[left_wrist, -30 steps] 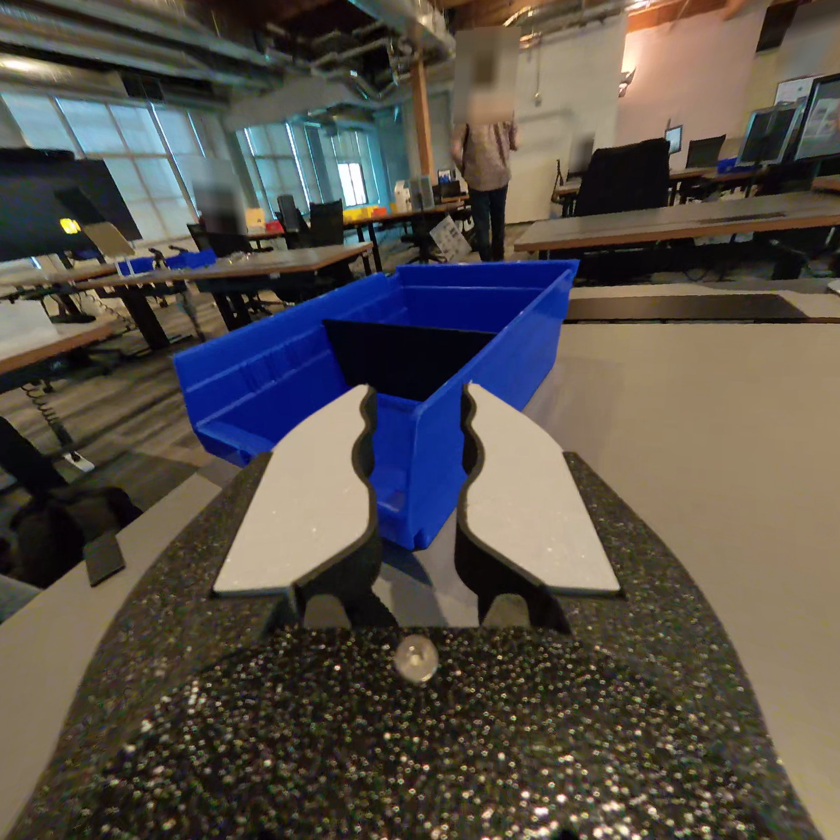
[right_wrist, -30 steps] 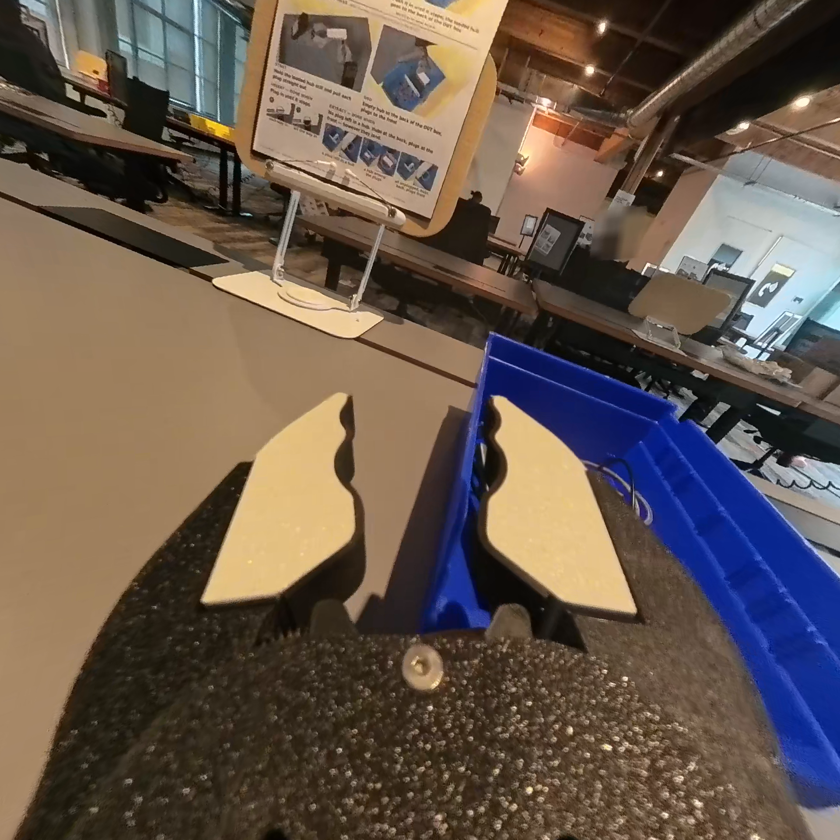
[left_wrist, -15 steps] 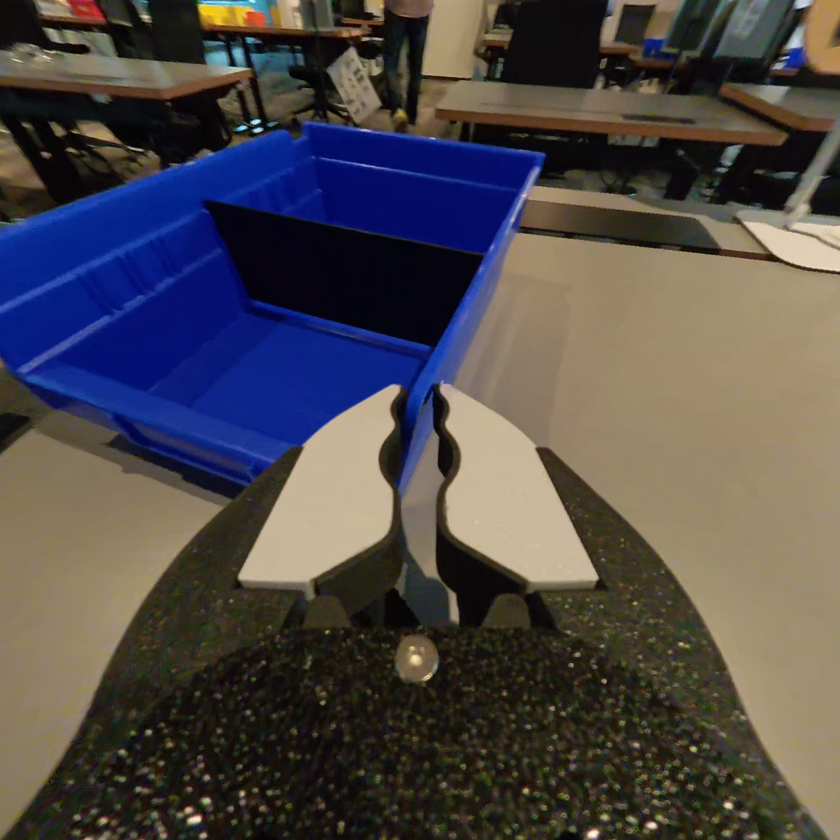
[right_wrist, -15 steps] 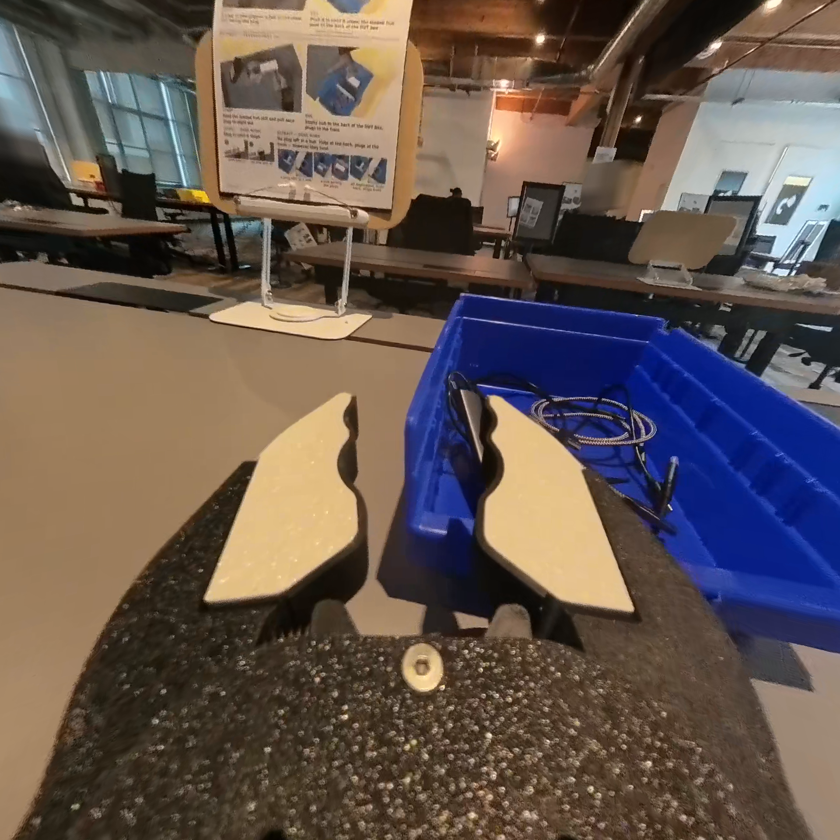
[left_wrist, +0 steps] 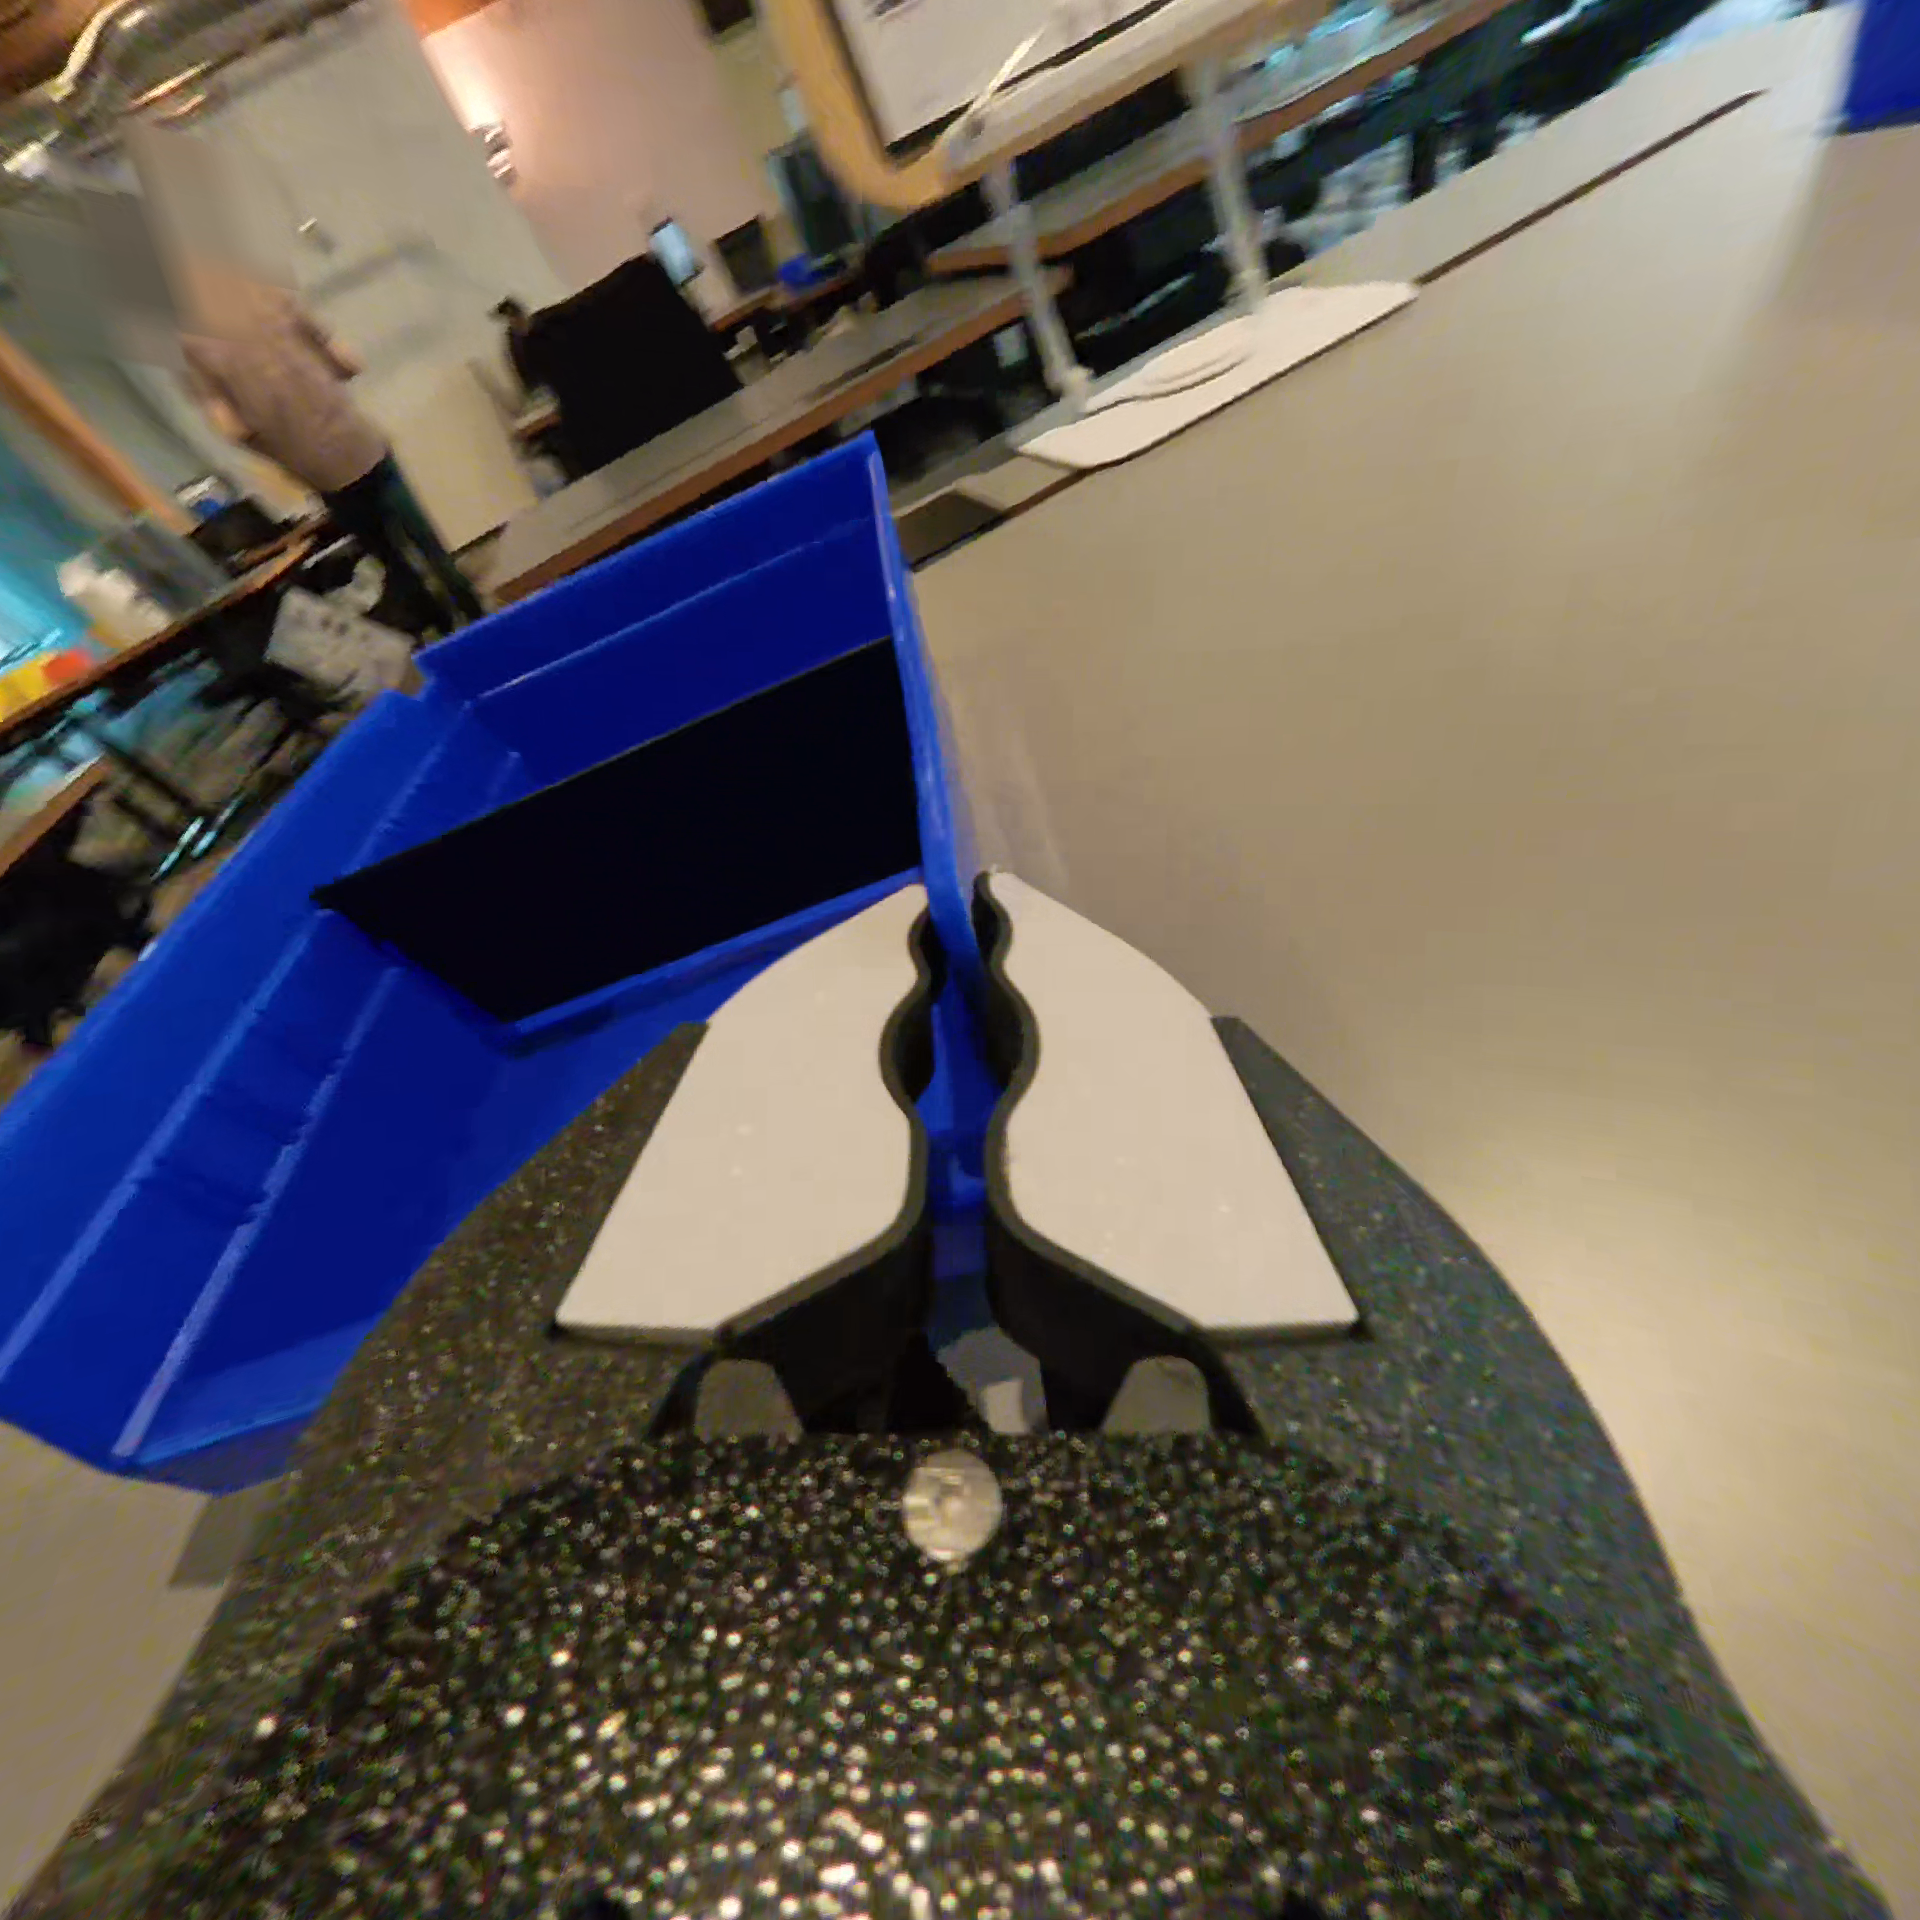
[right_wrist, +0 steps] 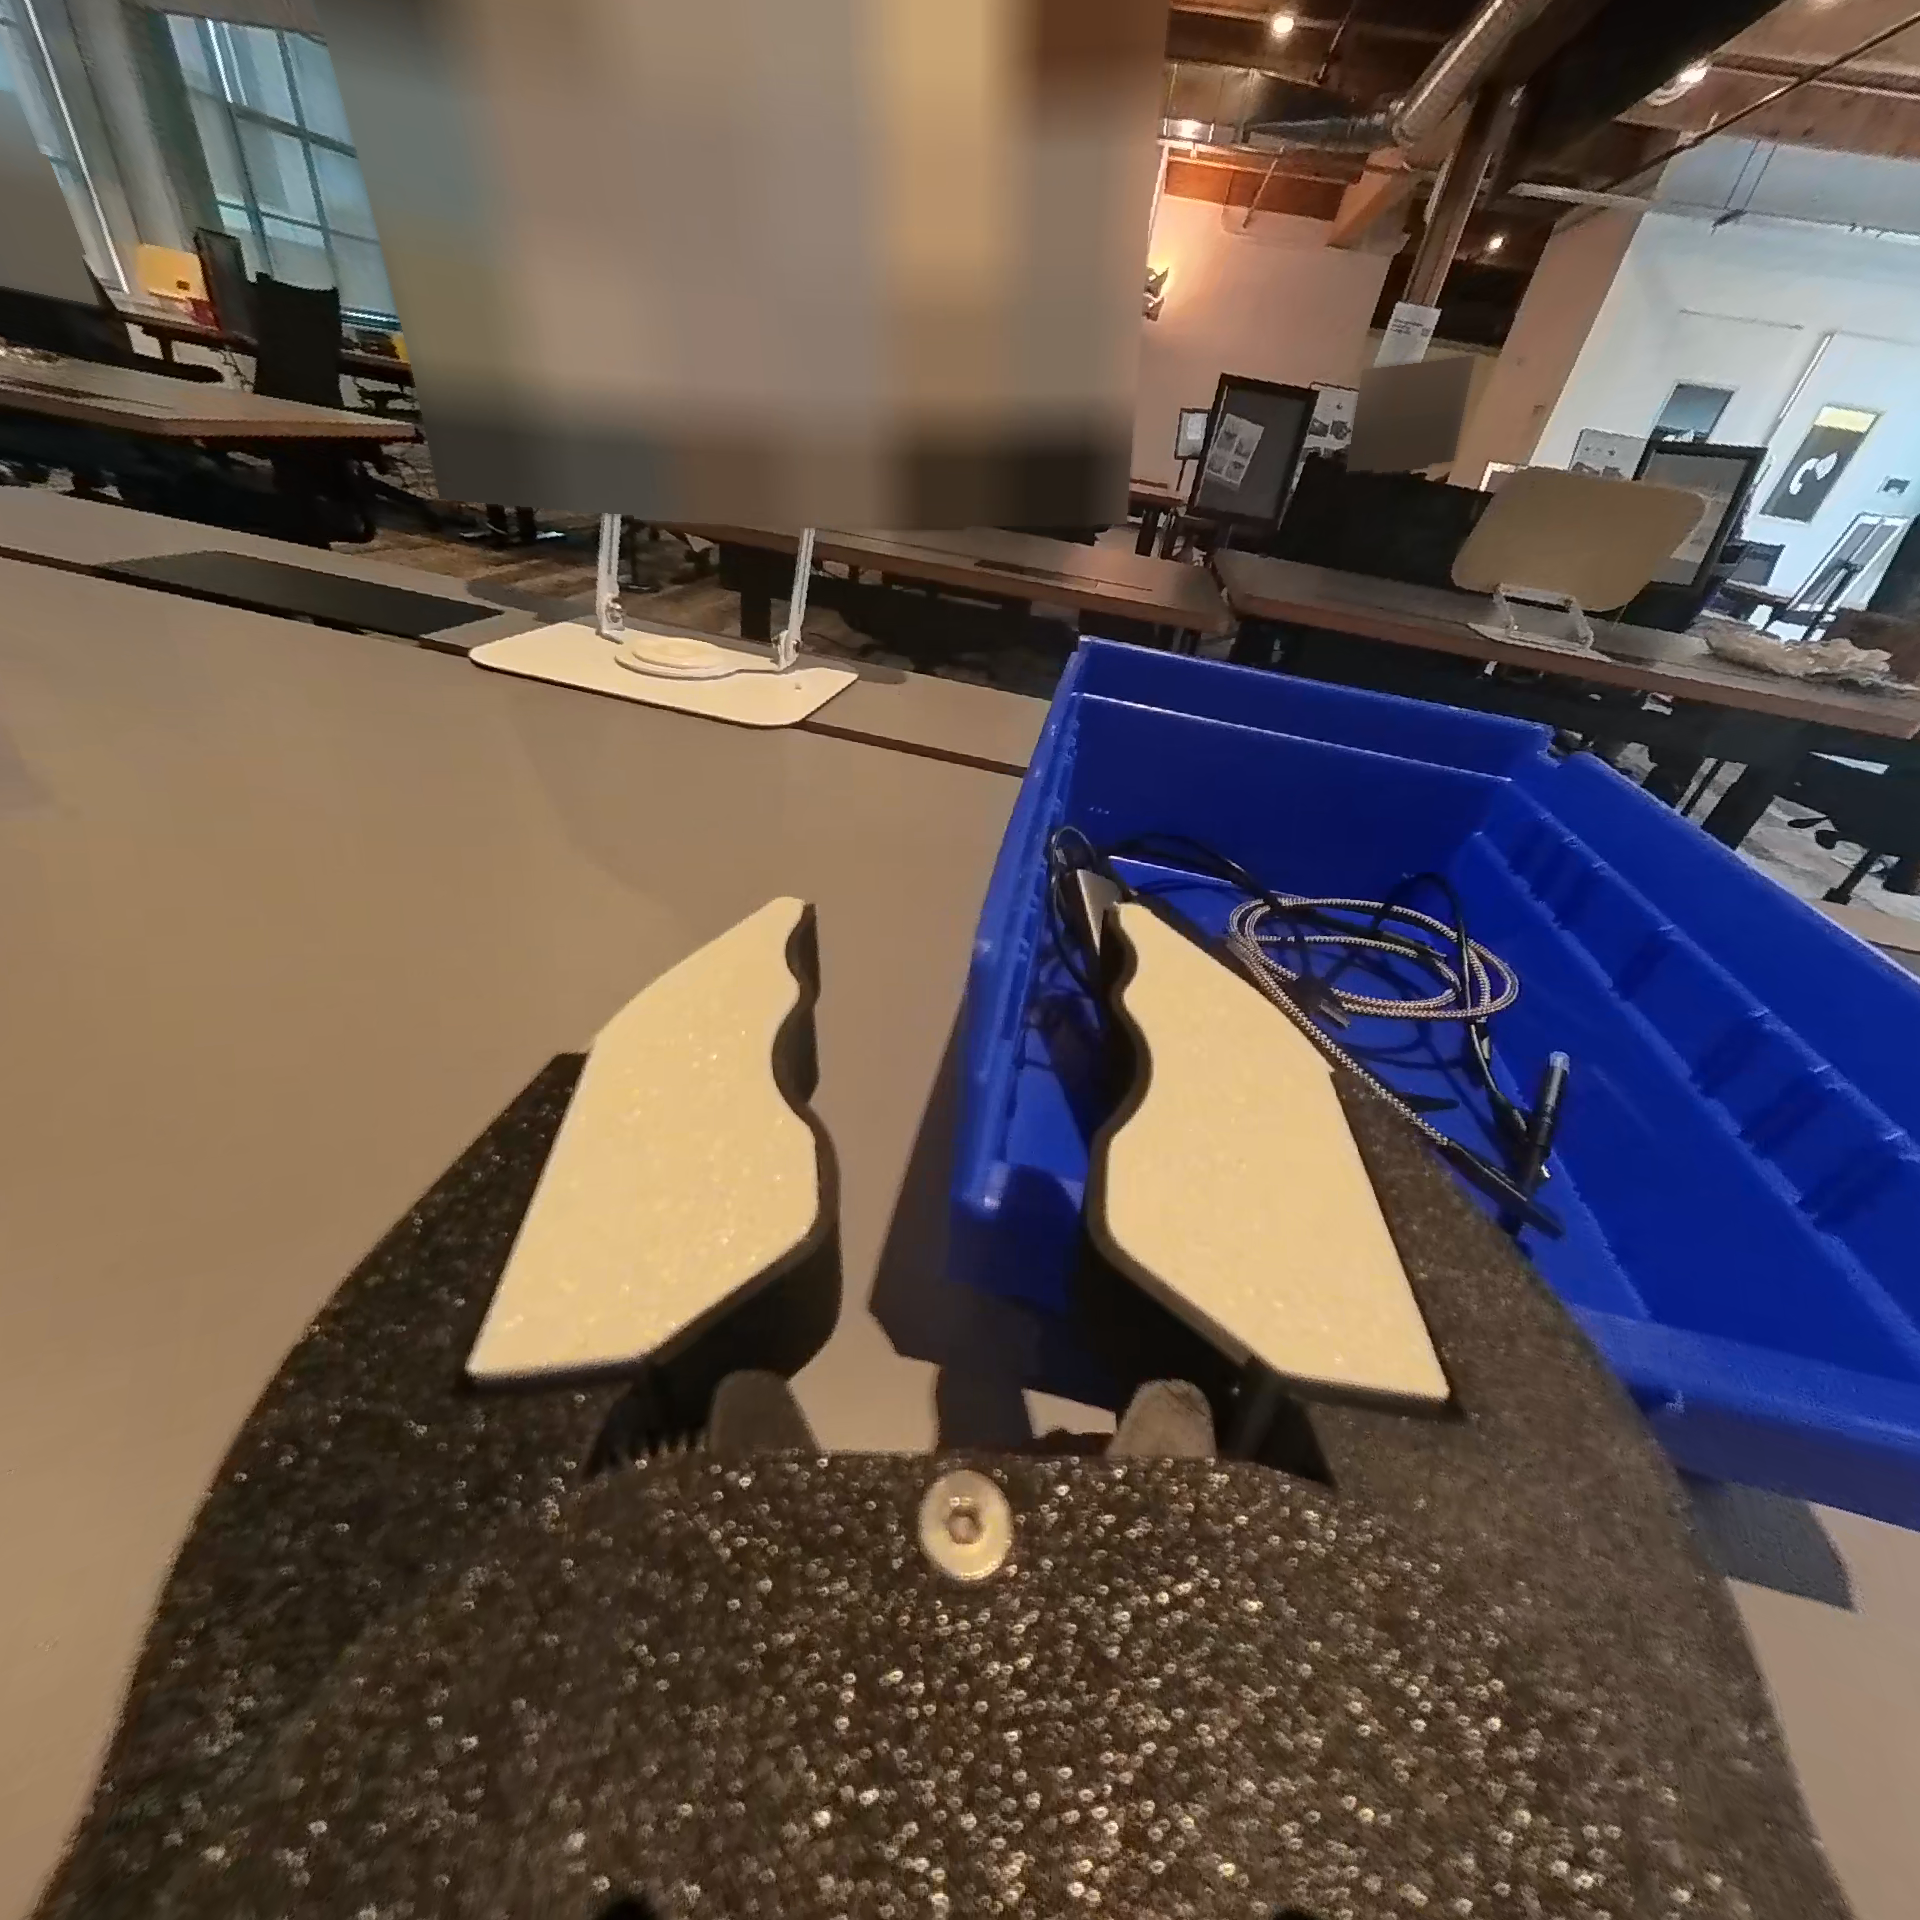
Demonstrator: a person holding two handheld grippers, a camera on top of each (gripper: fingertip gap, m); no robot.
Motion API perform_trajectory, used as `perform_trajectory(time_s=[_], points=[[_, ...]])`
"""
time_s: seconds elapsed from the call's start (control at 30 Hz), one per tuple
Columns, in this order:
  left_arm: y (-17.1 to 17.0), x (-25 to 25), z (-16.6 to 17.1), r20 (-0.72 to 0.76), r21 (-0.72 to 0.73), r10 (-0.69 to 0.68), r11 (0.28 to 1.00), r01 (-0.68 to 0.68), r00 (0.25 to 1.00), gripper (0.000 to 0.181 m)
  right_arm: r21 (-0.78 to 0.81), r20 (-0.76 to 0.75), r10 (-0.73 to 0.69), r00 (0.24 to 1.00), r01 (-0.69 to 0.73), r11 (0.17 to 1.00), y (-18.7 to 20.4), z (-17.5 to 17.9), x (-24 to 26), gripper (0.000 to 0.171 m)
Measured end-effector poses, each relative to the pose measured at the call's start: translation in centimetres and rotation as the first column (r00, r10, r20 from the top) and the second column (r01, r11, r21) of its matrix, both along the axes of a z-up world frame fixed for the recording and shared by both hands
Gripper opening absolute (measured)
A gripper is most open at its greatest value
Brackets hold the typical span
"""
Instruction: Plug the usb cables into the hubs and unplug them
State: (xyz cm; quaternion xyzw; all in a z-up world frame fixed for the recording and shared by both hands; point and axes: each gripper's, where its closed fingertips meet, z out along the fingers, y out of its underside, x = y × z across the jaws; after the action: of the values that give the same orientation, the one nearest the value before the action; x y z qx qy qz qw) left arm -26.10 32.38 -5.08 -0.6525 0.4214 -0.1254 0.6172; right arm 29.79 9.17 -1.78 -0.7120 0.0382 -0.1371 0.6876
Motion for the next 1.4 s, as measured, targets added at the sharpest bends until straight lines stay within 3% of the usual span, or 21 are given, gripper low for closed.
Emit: perform_trajectory(time_s=[0.17,0.4,0.67,0.77,0.93,1.13,1.27,1.4], points=[[-4.5,2.7,-0.1,-0.029,0.033,-0.279,0.959,0.28,0.96,0.005,0.004,-0.008,0.0,1.0,0.0,1.0,-0.1,0.0,0.0,0.052],[-11.0,5.7,-0.1,0.005,-0.014,-0.631,0.775,0.631,0.776,0.004,-0.009,-0.014,0.0,1.0,0.0,1.0,-0.1,-0.2,0.1,0.052],[-17.8,7.3,0.0,0.07,-0.103,-0.856,0.505,0.857,0.513,0.003,-0.06,0.0,-0.043,0.999,0.043,0.997,0.2,-0.9,0.7,0.048],[-19.4,7.8,-0.1,0.082,-0.13,-0.889,0.439,0.889,0.451,0.003,-0.096,0.017,-0.075,0.997,0.077,0.992,0.4,-1.4,1.2,0.044],[-20.9,8.8,-0.3,0.08,-0.153,-0.908,0.396,0.905,0.411,0.003,-0.162,0.054,-0.134,0.99,0.141,0.977,0.8,-2.2,2.0,0.039],[-21.1,9.2,-0.3,0.074,-0.144,-0.902,0.413,0.899,0.426,0.003,-0.263,0.139,-0.216,0.966,0.246,0.933,1.2,-3.5,3.1,0.028],[-21.2,9.3,-0.3,0.075,-0.144,-0.901,0.414,0.899,0.427,0.003,-0.292,0.181,-0.193,0.964,0.24,0.926,1.7,-3.8,2.6,0.007],[-21.2,9.3,-0.3,0.079,-0.15,-0.903,0.409,0.9,0.423,0.003,-0.321,0.176,-0.172,0.969,0.222,0.921,2.3,-3.8,2.3,0.004]])
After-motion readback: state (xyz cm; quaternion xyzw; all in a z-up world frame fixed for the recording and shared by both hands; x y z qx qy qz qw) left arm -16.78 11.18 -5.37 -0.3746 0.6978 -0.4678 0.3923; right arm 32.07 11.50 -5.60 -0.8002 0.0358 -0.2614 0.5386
